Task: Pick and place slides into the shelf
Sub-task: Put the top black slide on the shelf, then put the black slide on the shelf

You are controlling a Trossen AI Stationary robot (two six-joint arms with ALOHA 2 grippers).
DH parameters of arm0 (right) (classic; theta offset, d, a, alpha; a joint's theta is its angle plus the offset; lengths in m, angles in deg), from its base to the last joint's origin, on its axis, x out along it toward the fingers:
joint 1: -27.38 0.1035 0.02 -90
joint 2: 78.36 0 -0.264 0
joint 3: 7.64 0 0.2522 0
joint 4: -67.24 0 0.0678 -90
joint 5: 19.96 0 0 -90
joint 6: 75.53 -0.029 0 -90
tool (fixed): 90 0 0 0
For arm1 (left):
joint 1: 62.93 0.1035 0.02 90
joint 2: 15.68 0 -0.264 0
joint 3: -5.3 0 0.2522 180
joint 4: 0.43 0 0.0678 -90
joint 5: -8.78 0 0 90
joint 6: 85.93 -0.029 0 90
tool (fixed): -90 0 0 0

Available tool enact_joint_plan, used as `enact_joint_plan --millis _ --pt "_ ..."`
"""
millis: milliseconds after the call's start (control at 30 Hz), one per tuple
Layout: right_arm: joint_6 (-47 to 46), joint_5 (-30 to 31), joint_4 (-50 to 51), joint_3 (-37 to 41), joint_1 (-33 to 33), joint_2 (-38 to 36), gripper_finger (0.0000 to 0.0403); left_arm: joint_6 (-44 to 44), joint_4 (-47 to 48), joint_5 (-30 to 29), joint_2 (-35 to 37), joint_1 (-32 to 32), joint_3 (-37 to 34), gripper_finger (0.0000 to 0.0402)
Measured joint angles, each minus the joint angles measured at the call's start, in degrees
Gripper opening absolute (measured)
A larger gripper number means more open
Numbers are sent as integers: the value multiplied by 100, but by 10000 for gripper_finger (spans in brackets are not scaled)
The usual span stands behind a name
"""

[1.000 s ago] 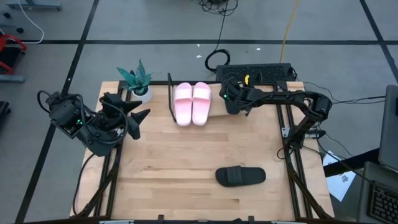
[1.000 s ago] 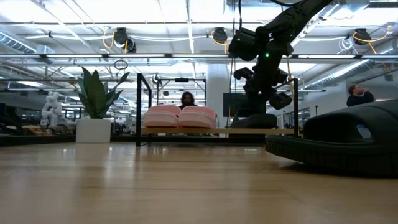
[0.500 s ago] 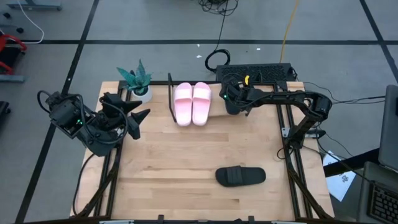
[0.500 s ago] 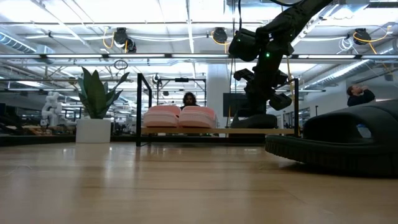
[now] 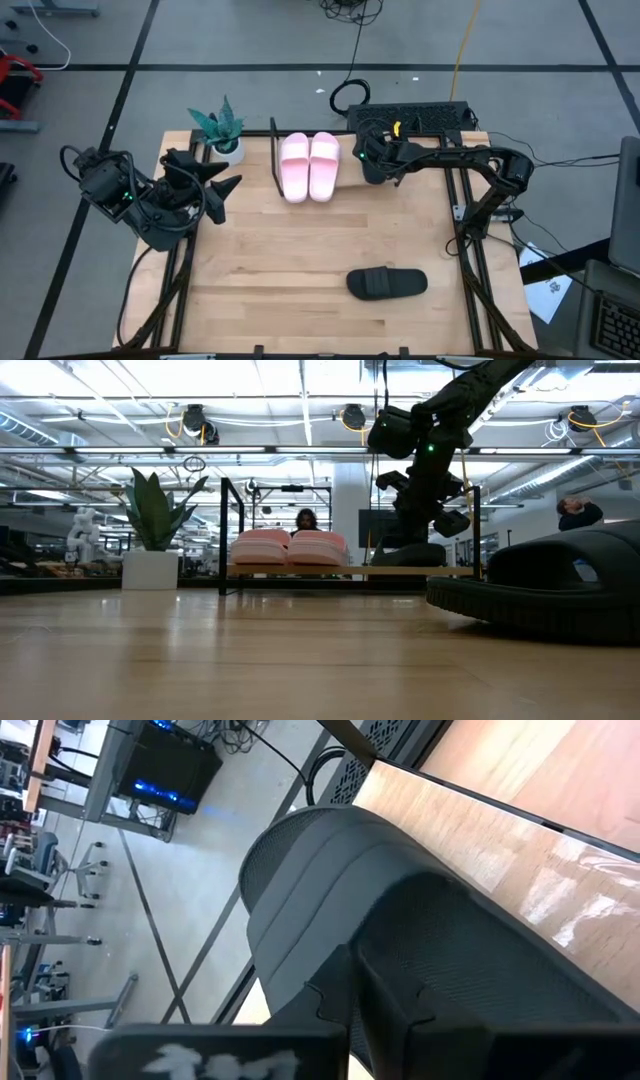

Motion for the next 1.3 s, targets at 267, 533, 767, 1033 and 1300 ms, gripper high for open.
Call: enact_joint_plan --millis 267,533,767,1033,1300 --pt "107 74 30 4 14 -103 0 16 1 2 0 -2 0 237" --pt "107 164 -40 4 73 -114 0 -4 -87 2 0 -2 0 237" --pt "528 243 -430 4 92 -114 8 -4 -87 2 0 -1 0 237" --pt "590 332 -767 4 238 -114 15 -13 -85 2 0 -2 0 237" --pt "910 343 -1924 4 519 -114 15 -115 -83 135 -2 0 0 237"
